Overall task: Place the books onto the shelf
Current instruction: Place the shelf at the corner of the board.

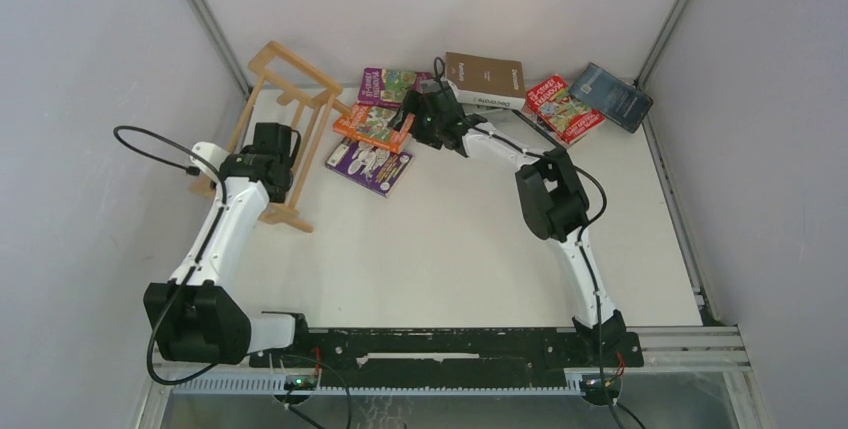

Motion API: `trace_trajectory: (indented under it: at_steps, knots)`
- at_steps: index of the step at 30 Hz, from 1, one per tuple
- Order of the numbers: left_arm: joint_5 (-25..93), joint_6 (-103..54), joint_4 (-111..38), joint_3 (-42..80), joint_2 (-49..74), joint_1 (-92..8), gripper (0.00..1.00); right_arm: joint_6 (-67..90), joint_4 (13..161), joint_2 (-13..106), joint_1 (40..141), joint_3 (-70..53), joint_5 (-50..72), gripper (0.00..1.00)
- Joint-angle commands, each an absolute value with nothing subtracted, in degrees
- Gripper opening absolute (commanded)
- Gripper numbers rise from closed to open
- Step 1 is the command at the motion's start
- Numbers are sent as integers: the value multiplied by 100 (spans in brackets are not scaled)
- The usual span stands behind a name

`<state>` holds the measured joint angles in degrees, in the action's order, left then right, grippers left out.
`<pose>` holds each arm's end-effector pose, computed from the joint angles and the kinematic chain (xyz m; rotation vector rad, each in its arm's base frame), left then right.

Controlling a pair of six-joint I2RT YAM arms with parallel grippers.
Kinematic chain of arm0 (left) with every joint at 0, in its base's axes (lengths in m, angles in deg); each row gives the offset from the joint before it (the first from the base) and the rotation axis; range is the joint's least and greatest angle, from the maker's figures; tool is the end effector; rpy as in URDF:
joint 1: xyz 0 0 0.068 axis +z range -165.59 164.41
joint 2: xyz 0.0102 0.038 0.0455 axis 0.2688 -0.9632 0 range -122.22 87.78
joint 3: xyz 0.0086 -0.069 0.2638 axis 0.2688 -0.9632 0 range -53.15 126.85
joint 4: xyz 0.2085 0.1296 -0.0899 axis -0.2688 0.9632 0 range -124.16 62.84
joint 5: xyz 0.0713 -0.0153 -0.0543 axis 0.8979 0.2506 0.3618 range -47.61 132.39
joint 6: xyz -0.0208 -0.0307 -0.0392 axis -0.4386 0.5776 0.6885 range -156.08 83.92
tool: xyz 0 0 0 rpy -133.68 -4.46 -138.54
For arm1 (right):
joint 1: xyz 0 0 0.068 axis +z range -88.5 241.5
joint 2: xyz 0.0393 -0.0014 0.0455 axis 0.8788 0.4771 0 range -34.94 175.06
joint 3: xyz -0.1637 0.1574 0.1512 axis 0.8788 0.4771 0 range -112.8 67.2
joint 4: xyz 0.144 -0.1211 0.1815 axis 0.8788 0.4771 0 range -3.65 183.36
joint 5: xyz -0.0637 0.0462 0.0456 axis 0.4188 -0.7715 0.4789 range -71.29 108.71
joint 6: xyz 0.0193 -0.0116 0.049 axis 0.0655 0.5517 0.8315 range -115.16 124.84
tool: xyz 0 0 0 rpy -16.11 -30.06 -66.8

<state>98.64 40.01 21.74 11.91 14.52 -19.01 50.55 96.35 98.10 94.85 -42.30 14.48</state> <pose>0.2373 0.0155 0.3064 -1.4726 1.5601 0.5619 0.4497 0.2990 0.2031 0.2012 2.2789 0.8468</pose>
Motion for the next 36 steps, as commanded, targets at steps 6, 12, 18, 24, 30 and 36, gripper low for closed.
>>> trace_trajectory:
  at_steps: [6, 12, 18, 24, 30, 36]
  knots:
    - [10290, 4312, 1085, 1807, 1588, -1403, 0, 5367, 9676, 10376, 9459, -5206, 1332, 99]
    - [10243, 4078, 848, 1838, 1441, -1283, 0, 5487, 9698, 10559, 9464, -5353, 1431, 99]
    - [10106, 3979, 794, 1834, 1271, -1273, 0, 5546, 9823, 10618, 9513, -5348, 1552, 99]
    - [9910, 3865, 678, 1725, 1237, -1274, 8, 5677, 9961, 10717, 9597, -5304, 1698, 99]
    - [9798, 3724, 596, 1564, 1313, -1274, 19, 6004, 9705, 10842, 9609, -5225, 1610, 99]
    - [9658, 3617, 519, 1459, 1399, -1274, 30, 6200, 9486, 10911, 9638, -5244, 1578, 100]
